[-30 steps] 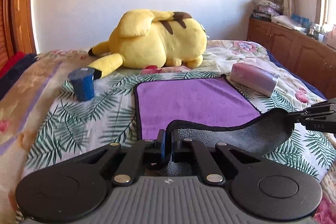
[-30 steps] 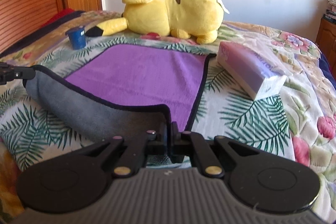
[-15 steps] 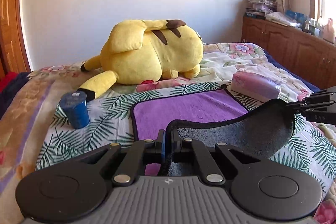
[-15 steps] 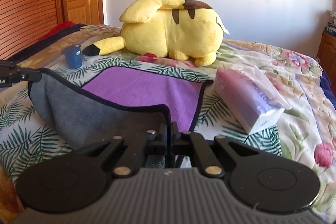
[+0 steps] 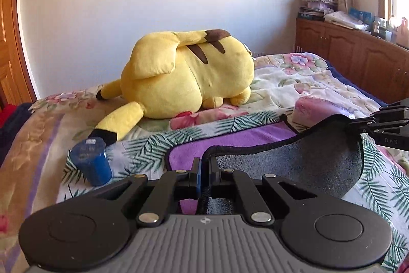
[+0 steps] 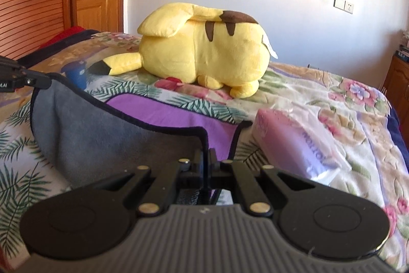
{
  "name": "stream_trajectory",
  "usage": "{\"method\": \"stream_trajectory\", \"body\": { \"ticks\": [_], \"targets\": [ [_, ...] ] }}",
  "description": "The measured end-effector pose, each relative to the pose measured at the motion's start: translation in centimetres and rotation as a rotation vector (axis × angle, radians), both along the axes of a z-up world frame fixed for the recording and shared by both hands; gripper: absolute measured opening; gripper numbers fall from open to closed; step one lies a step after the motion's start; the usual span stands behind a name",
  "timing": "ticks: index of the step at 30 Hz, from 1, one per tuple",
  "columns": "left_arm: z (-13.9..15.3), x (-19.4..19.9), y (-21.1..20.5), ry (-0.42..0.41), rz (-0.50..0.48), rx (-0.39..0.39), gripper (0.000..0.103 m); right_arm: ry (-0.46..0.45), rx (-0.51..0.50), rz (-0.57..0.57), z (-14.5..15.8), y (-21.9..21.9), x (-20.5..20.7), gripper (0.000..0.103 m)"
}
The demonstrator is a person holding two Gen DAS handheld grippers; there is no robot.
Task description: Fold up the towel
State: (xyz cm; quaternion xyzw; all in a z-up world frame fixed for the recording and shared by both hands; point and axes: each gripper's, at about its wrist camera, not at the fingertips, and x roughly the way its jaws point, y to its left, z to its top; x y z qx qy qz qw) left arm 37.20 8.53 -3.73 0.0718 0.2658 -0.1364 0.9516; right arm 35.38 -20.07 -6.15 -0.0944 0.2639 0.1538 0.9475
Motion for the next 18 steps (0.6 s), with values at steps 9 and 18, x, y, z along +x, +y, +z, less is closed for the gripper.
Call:
{"method": "stream_trajectory", "body": {
  "ticks": [9,18],
  "targets": [
    [0.7,3.1,-0.3,-0.033,0.003,0.008,0.0,-0.037,-0.036,-0.013,0.8,0.6,2.9,0.003],
    [-0.4,5.4,-0.1,-0.065,0.025,0.049,0.0,-0.064,-0.055,-0.031,0.5,0.7,5.6,0.003]
  ]
}}
